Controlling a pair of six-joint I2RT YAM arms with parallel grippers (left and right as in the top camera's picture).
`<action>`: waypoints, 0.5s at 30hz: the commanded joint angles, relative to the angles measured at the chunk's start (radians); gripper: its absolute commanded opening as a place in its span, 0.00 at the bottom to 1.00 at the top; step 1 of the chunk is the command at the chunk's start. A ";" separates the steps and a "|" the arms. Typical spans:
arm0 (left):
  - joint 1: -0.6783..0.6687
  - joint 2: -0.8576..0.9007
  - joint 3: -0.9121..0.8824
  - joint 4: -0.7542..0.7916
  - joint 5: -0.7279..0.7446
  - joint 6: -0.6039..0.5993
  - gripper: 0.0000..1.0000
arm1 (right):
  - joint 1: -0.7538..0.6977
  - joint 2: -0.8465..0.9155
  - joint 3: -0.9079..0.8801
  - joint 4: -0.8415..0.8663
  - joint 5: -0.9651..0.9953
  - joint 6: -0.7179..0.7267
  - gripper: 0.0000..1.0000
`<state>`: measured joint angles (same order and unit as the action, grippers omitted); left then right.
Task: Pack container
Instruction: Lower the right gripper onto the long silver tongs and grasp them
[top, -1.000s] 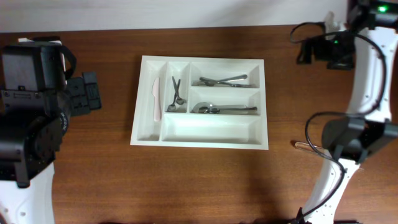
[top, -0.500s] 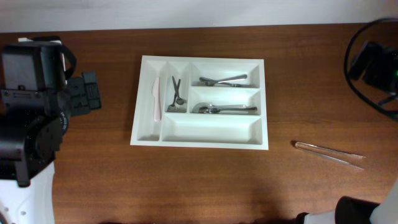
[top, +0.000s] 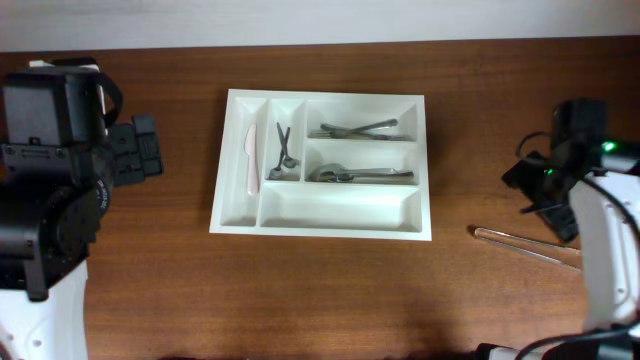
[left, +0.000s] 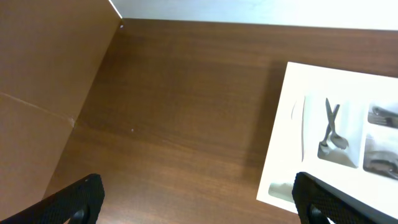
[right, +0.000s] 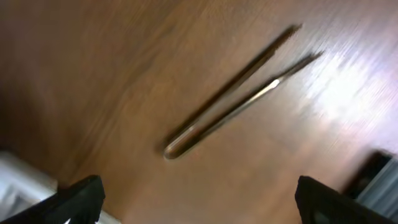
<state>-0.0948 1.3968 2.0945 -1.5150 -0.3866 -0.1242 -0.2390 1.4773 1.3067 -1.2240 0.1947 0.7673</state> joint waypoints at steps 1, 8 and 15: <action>0.004 -0.006 0.006 0.002 -0.013 0.005 0.99 | -0.005 -0.011 -0.137 0.083 0.028 0.227 0.99; 0.004 -0.006 0.006 0.002 -0.013 0.005 0.99 | -0.005 -0.011 -0.362 0.313 0.027 0.489 0.99; 0.004 -0.006 0.006 0.002 -0.013 0.005 0.99 | -0.023 0.003 -0.418 0.406 0.023 0.665 0.99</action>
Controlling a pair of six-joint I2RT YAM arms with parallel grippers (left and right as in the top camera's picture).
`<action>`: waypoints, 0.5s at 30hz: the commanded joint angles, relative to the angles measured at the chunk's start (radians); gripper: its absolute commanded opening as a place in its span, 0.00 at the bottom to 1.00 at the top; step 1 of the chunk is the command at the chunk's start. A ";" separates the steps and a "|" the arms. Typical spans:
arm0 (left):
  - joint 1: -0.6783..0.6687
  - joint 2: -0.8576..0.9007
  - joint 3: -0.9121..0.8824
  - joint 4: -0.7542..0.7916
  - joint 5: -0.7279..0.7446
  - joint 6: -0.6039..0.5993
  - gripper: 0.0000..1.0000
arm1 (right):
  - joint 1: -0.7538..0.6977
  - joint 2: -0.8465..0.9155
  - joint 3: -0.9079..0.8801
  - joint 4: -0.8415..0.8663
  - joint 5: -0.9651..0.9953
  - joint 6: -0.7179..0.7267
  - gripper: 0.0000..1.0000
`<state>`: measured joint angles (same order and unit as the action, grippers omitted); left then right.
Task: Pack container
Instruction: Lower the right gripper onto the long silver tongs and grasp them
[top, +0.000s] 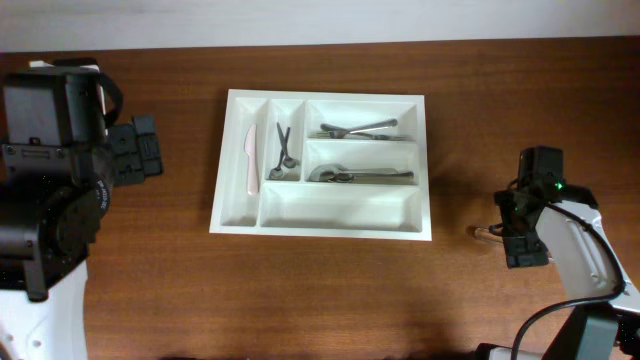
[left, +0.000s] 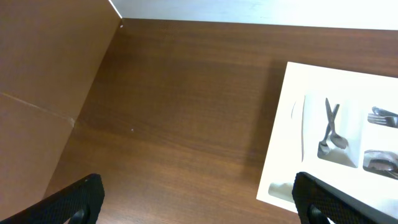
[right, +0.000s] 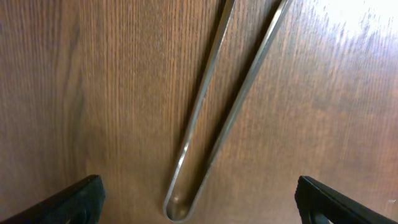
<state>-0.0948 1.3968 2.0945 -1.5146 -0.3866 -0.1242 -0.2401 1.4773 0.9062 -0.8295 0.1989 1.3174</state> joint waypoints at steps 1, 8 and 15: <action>0.004 -0.006 0.006 0.002 -0.013 0.005 0.99 | -0.032 0.011 -0.018 0.015 0.018 0.114 0.99; 0.004 -0.006 0.006 0.002 -0.013 0.005 0.99 | -0.171 0.140 -0.018 0.027 -0.058 0.112 0.99; 0.004 -0.006 0.006 0.002 -0.013 0.005 0.99 | -0.212 0.241 -0.018 0.117 -0.068 0.017 1.00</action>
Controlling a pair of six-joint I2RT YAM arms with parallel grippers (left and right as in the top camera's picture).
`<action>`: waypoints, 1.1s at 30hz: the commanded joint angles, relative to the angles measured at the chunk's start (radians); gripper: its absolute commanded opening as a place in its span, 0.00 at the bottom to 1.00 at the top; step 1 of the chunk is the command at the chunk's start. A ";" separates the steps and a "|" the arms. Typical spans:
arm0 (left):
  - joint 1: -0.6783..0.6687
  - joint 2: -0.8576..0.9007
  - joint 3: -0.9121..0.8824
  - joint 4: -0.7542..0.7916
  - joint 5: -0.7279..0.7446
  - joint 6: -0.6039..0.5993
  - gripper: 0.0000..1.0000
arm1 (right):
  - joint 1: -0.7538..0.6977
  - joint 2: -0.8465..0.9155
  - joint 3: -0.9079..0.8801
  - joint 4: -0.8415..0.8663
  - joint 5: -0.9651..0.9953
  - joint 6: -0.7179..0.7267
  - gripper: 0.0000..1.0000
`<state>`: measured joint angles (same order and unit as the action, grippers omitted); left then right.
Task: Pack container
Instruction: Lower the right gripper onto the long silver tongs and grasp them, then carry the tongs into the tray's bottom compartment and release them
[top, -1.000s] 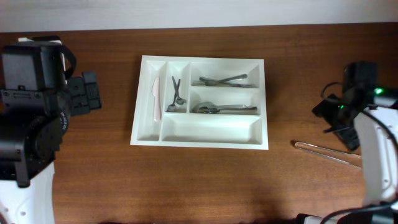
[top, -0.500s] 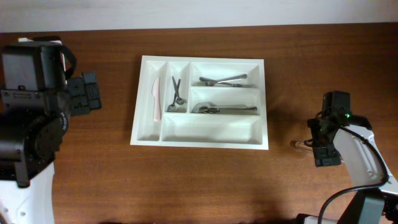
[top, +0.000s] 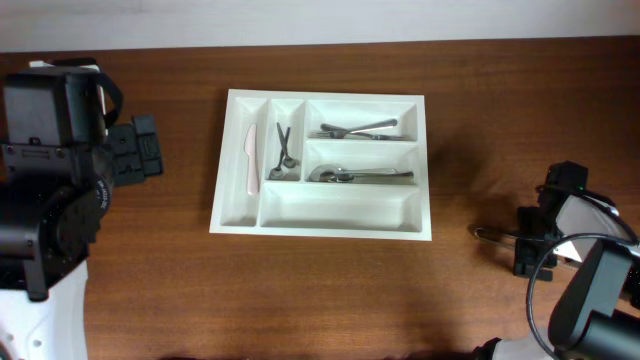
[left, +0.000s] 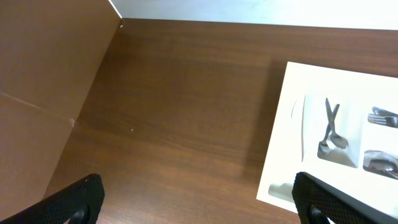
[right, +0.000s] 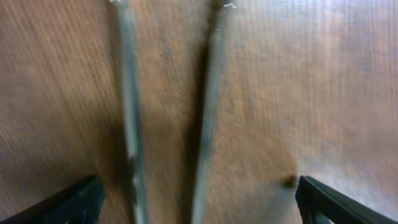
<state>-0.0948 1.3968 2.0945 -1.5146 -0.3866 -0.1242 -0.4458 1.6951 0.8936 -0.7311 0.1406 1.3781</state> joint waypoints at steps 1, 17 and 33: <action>0.004 -0.006 0.006 0.002 -0.013 0.005 0.99 | -0.006 0.024 -0.005 0.023 -0.009 -0.044 0.99; 0.004 -0.006 0.006 0.002 -0.013 0.005 0.99 | -0.006 0.025 -0.005 0.059 -0.010 -0.043 0.20; 0.004 -0.006 0.006 0.002 -0.013 0.005 0.99 | 0.016 0.023 0.286 0.055 -0.025 -0.561 0.04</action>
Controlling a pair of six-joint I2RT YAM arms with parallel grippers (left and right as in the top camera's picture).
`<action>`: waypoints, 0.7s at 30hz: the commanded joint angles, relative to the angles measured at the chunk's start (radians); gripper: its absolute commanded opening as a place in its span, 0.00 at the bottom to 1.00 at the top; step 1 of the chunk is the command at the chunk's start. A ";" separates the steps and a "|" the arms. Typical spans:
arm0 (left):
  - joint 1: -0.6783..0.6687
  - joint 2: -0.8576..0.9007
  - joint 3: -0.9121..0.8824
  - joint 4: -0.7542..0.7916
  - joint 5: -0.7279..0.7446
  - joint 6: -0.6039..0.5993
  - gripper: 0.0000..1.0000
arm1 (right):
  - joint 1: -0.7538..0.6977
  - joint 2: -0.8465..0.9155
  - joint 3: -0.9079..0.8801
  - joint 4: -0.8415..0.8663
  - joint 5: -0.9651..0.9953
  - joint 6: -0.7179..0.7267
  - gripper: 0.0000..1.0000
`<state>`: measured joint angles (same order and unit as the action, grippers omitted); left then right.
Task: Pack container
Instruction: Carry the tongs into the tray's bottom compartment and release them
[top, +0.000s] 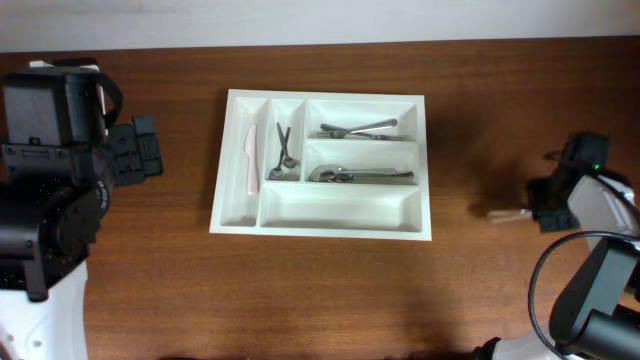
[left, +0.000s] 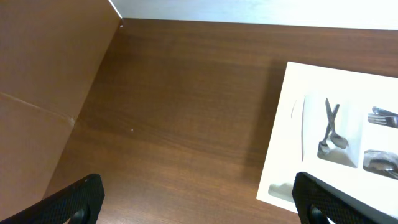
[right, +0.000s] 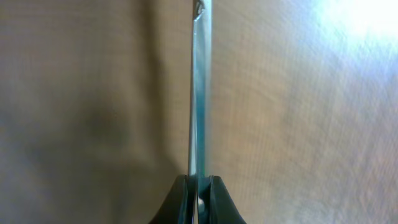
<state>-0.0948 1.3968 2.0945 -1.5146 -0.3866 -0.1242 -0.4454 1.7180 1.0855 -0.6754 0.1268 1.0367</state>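
A white cutlery tray (top: 340, 207) sits mid-table, its long front compartment bare. Metal tongs (top: 507, 213) stick out leftward from my right gripper (top: 553, 206) to the right of the tray. In the right wrist view the tongs (right: 200, 93) are squeezed into one thin strip, and my right gripper (right: 199, 186) is shut on them. My left gripper (top: 140, 150) hangs left of the tray; in the left wrist view the left gripper (left: 198, 202) stands wide open with nothing between its fingers (left: 74, 202). The tray's left edge (left: 286, 155) shows there too.
The tray holds a pink knife (top: 250, 158), small scissor-like tongs (top: 283, 150), forks (top: 360, 130) and spoons (top: 360, 175) in separate compartments. Bare brown table lies between the tray and the right gripper. A brown board (left: 43, 74) stands at the far left.
My right gripper was open low over the two spread arms of the tongs. Now it is shut on them, pressing the arms together, and sits slightly farther back. The left arm is unchanged.
The tongs lay on the table at the front right with my right gripper open, farther back. The gripper then stood open over the tongs' looped end, then low over their arms. Now it is shut on them. The tray and left arm stayed put.
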 joint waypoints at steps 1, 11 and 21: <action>0.004 -0.006 0.006 0.002 -0.013 0.005 0.99 | 0.032 0.000 0.138 0.000 -0.019 -0.299 0.04; 0.004 -0.006 0.006 0.002 -0.013 0.005 0.99 | 0.345 0.000 0.483 -0.056 -0.102 -1.036 0.04; 0.004 -0.006 0.006 0.002 -0.013 0.005 0.99 | 0.689 0.001 0.512 -0.099 -0.184 -1.583 0.04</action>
<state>-0.0948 1.3968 2.0945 -1.5146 -0.3866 -0.1242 0.1795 1.7214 1.5757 -0.7612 -0.0212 -0.3218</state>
